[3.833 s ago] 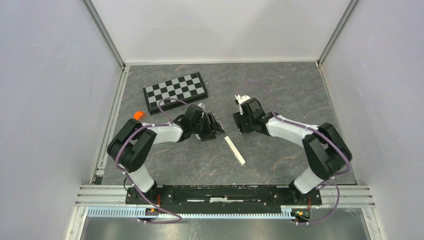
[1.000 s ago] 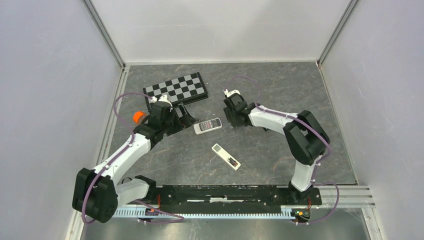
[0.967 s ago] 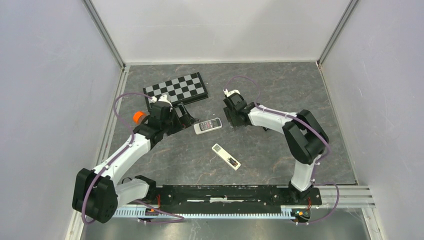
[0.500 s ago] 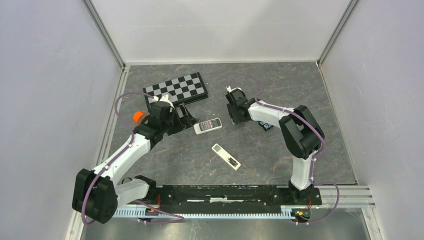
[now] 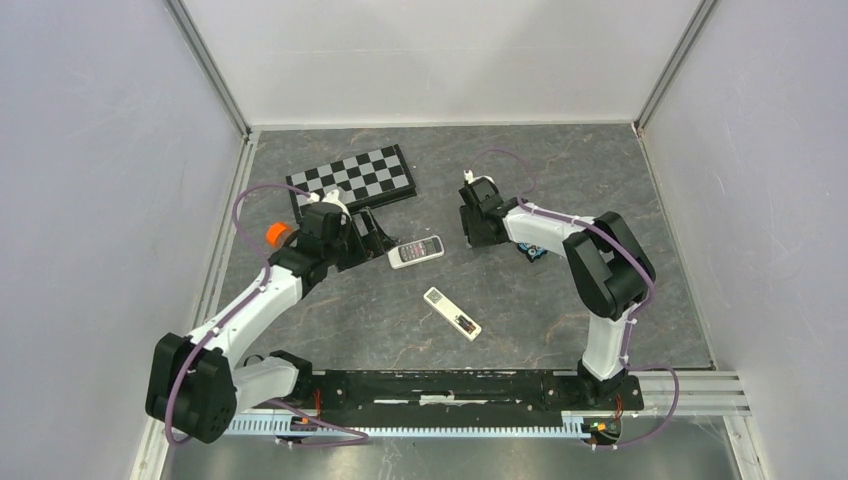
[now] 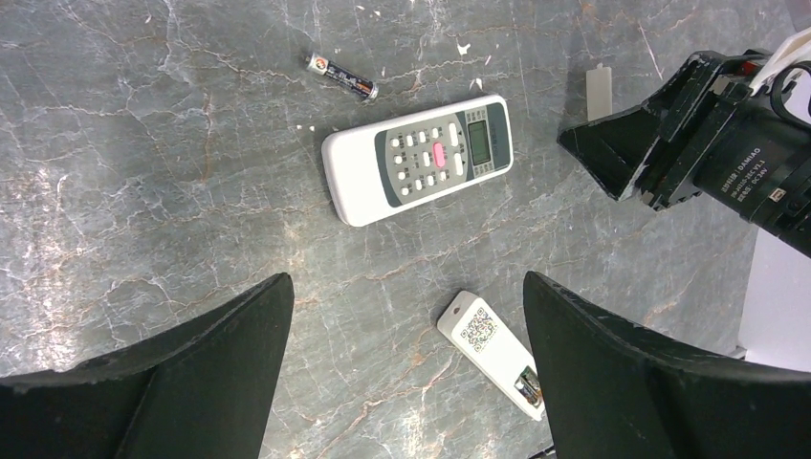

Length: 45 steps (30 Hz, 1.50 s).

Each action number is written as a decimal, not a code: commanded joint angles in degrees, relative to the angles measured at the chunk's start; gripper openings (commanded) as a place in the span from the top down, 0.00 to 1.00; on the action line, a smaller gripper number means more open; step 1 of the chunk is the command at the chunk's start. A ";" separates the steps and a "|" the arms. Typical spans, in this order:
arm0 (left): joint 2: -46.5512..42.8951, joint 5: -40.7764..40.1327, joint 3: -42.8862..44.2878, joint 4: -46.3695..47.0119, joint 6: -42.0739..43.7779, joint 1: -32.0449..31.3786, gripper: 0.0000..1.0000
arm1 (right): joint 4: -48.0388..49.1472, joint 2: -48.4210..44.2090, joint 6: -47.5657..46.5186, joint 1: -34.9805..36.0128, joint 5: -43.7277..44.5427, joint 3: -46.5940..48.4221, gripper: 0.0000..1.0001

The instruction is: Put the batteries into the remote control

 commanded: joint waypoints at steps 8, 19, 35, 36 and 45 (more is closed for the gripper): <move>1.36 2.69 1.59 3.25 1.07 0.29 0.07 | -2.45 -0.22 1.45 -0.80 -0.42 -3.95 0.60; 1.90 3.24 1.65 3.39 0.81 0.29 0.09 | -2.70 0.56 0.87 -1.33 0.35 -3.94 0.56; 3.57 4.78 2.03 4.79 0.06 0.25 0.09 | -1.49 -0.87 1.15 -1.32 -1.86 -6.89 0.67; 3.56 4.93 2.17 4.85 0.06 0.27 0.09 | -1.40 -0.82 1.03 -1.33 -1.97 -6.70 0.69; 5.16 9.96 2.29 7.79 -0.57 0.15 0.10 | -0.10 -3.09 -2.12 -1.33 -4.30 -5.91 0.69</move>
